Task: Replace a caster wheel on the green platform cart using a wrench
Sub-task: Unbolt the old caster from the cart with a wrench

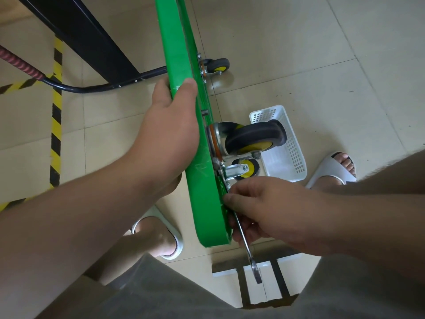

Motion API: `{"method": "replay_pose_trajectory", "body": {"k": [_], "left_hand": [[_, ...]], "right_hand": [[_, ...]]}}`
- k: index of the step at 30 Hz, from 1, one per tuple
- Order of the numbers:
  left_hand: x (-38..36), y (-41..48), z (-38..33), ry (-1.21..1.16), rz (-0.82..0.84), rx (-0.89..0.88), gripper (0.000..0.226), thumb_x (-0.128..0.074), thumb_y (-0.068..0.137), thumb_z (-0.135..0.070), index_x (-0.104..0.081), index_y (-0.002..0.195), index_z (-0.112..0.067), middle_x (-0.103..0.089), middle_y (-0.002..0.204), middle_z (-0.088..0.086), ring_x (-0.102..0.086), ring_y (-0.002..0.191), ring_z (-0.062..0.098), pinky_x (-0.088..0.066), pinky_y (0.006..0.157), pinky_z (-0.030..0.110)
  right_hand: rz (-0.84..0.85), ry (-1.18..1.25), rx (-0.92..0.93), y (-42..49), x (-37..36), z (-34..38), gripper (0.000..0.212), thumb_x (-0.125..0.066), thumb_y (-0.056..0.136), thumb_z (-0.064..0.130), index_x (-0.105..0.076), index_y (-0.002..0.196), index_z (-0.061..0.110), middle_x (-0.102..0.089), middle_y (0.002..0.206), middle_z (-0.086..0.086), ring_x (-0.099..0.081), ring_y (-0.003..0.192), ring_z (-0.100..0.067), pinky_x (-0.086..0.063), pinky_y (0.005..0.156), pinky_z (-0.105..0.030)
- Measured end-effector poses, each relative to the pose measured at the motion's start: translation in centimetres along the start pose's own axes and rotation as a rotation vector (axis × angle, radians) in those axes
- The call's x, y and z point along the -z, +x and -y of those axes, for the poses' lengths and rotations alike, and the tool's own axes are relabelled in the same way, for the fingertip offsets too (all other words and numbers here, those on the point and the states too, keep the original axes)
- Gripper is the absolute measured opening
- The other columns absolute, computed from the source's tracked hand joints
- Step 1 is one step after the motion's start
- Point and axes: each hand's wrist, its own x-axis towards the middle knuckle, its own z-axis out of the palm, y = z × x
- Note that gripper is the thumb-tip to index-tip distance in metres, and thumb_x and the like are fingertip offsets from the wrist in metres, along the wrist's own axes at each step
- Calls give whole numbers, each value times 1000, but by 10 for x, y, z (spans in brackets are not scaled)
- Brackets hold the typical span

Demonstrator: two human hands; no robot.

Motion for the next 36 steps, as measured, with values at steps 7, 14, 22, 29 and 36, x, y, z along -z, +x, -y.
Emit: {"method": "replay_pose_trajectory", "body": {"k": [7,14,22,29,36], "left_hand": [[-1,-1,0,9,1,7,21,-39,109,-46,-52,126,-43,-66,98,-4,-66,79,14,-63,69,30],[-2,-5,-1,15,-27,9,18,-39,109,-45,-52,121,-42,-62,91,-3,-60,72,13,-56,54,21],[-2,-7,-2,5,-32,9,21,-39,109,-44,-53,124,-38,-59,86,-6,-62,66,7,-54,49,20],[-1,-7,-2,5,-38,8,20,-38,110,-44,-52,124,-39,-59,89,-5,-62,69,7,-49,44,15],[-1,-6,-1,39,-48,-11,24,-37,110,-42,-52,128,-36,-56,88,-6,-58,50,-3,-42,39,14]], "right_hand": [[-35,-195,101,3,1,-10,23,-50,106,28,-65,102,10,-75,86,-14,-74,73,-25,-64,76,-38],[-76,-236,187,8,-1,-25,18,-51,106,28,-62,96,17,-72,79,-7,-73,71,-24,-63,76,-40],[-113,-402,288,23,5,-40,17,-49,107,28,-61,102,17,-69,84,-6,-70,77,-23,-60,77,-38],[-193,-697,424,49,20,-48,20,-53,105,32,-60,116,18,-72,100,-5,-70,88,-23,-57,80,-46],[-254,-814,510,63,32,-39,24,-57,103,29,-63,125,22,-73,116,-2,-68,102,-21,-56,89,-42]]}}
